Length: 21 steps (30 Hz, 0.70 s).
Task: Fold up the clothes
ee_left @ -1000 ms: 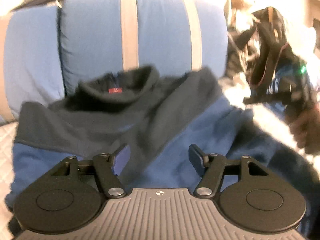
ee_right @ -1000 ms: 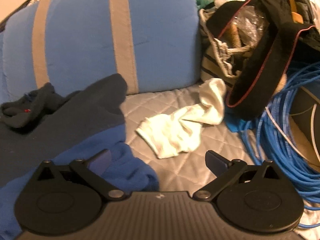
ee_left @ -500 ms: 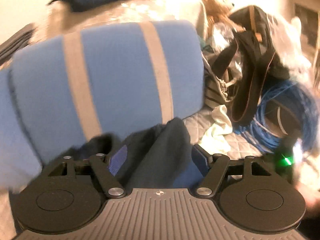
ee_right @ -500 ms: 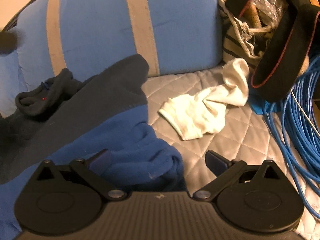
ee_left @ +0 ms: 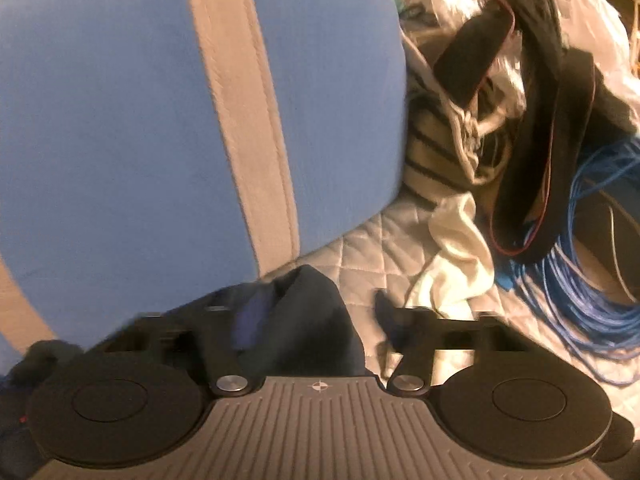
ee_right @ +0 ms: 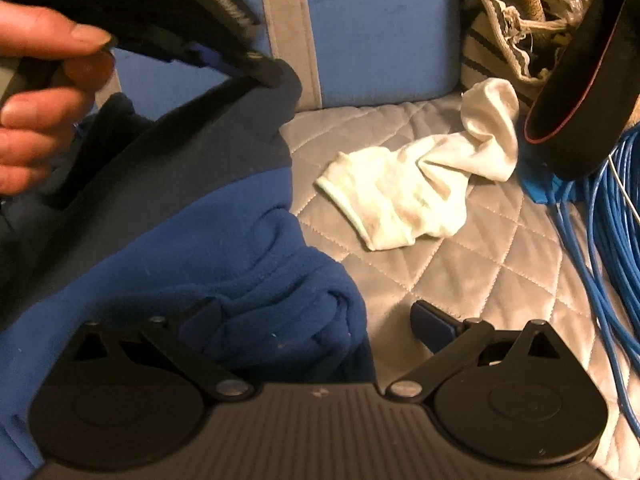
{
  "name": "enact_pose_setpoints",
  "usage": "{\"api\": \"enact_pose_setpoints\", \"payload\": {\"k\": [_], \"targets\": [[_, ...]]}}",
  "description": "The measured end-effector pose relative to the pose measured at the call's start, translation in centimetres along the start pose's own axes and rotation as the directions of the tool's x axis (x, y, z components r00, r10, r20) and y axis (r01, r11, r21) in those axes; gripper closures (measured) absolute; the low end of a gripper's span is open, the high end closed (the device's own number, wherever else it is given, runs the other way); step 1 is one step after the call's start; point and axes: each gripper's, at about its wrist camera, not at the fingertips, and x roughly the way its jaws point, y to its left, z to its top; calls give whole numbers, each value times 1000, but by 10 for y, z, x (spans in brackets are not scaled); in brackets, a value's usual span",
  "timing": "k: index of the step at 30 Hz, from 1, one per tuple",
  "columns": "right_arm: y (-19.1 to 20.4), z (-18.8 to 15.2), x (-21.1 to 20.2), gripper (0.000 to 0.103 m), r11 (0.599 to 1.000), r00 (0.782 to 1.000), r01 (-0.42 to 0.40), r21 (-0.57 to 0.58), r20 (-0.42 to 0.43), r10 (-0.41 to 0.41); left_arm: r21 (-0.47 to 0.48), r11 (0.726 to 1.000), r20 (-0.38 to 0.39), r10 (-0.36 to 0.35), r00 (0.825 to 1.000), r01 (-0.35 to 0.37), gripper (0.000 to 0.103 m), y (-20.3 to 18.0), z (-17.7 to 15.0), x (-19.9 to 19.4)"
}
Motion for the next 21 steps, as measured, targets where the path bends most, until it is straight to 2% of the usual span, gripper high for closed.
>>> {"api": "enact_pose_setpoints", "payload": {"k": [1,4,7,10,14,16,19,21], "targets": [[0,0,0,0,1000,1000,3,1,-3,-3,-3,1000,-6,-1,1000,1,98,1,0,2],[1,-2,1,0,1000,1000,16,8,-11,-16,-113,993,72,-13,997,21,99,24,0,-9],[2,-3,2,0,1000,1000,26,4,-15,-26,-247,968,122,-5,992,35,99,56,2,-21],[2,-3,2,0,1000,999,29,4,-16,-29,-276,961,137,15,991,24,99,70,-6,-31],[3,-3,2,0,1000,999,31,1,-18,-31,-278,961,143,54,988,-12,99,74,-17,-40],[3,-2,2,0,999,999,32,-1,-19,-32,-269,961,113,89,990,-56,99,73,-21,-39],[3,-2,3,0,999,999,34,-3,-21,-34,-174,977,63,139,988,-127,99,61,-28,-33],[3,-2,3,0,999,999,35,-5,-22,-35,-108,987,60,122,991,-115,99,51,-34,-33]]}}
